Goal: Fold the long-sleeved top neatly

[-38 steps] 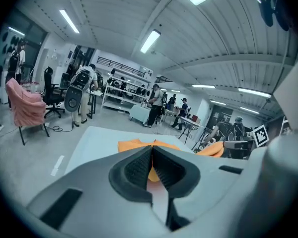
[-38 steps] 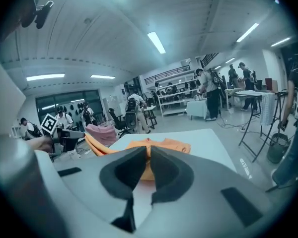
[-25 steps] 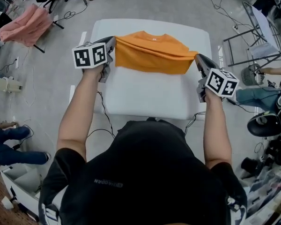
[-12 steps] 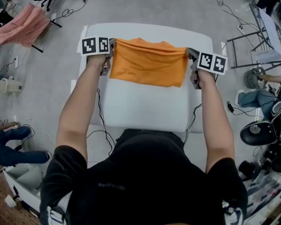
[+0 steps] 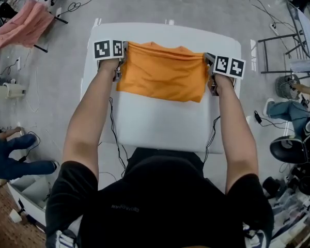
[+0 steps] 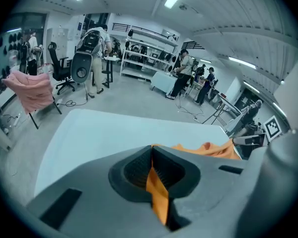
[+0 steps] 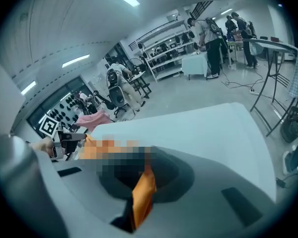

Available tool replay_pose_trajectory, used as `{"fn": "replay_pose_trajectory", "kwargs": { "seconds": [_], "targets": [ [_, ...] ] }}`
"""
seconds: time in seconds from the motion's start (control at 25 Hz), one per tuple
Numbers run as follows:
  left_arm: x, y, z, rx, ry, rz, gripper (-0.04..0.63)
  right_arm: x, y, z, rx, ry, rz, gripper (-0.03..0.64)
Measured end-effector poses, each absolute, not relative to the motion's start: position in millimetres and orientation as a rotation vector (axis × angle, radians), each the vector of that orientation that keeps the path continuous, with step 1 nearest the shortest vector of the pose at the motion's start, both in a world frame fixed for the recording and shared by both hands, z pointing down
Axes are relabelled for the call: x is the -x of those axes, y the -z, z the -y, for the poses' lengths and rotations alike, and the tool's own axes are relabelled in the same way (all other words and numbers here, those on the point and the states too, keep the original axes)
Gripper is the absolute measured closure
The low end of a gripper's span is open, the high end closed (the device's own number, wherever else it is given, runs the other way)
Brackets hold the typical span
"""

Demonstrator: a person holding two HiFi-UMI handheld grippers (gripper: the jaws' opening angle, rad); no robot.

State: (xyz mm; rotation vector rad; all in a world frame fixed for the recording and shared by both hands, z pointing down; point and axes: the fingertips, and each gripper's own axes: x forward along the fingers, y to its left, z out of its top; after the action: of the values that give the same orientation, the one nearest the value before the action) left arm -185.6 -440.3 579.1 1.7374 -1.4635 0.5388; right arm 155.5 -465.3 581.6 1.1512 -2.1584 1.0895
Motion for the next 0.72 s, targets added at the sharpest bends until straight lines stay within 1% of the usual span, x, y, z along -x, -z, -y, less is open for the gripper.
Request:
{"fn": "replay_pose_trajectory", "kwargs": {
  "seconds": [0.24,0.32,0.44,0.52,0.6,0.72],
  "targets": [
    [186,-583,440,-1.732,-0.541,1.512,0.583,-160,-598,468,-1.136,-1.069,2.185,0.577],
    [183,-574,438,-1.749,-0.524,1.521,0.583,-161,-595,470,-1.142,-1.048,2.208,0.562],
    [179,-557,430,-1.783,-0.53,1.55,0.583,-162,-588,472,-1.138,-0.973,2.233,0.514],
    [177,-544,424,-1.82,-0.537,1.577,0.583,-163,-577,475,-1.15,-0.896,2.255,0.508],
    [175,-530,415,-1.863,-0.552,1.603,0.583,-163,-562,474,-1.177,-0.815,2.289,0.524],
    [171,-519,393,-1.924,-0.583,1.603,0.583,-156,-537,459,-1.193,-0.702,2.353,0.588]
  ]
}}
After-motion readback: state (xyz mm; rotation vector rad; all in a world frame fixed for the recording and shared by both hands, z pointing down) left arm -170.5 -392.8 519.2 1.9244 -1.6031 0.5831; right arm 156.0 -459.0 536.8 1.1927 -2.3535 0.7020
